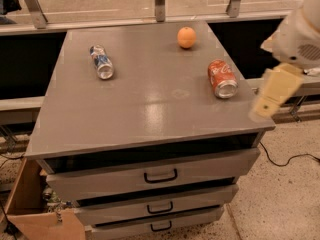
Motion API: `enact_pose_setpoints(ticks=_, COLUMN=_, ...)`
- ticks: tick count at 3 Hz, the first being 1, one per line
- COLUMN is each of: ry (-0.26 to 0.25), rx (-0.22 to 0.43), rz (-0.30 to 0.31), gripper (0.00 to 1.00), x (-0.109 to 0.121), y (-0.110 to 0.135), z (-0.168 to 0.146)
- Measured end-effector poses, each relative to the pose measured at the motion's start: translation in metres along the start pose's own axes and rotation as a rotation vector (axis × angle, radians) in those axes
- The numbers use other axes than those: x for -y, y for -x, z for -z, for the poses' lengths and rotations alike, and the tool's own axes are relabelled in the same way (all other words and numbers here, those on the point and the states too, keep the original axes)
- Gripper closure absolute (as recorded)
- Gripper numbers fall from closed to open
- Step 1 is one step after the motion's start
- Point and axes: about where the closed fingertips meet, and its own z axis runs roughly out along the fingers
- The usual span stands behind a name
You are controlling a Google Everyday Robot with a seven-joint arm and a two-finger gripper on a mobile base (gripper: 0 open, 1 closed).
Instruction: Pick coke can
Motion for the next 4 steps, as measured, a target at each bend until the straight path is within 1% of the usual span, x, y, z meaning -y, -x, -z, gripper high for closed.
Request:
enact_pose_setpoints(ticks=1, ry=-0.026, rx=0.069, rz=-0.126, gripper=0.0, x=0.06, y=0.036, z=-0.066)
enact_pose_setpoints(ticks=2, ry=-0.057, rx=0.067, rz=-0.13, gripper=0.0, x=0.085, y=0.059, z=-0.102)
enact_pose_setpoints(ticks=3, ry=-0.089, rx=0.062, rz=-0.206, gripper=0.0, x=0.108, y=0.065, z=-0.118)
enact_pose_setpoints(ticks=4, ry=-0.104, rx=0.022, rz=-0.371, gripper=0.0, x=0.128, y=0.054, z=-0.138)
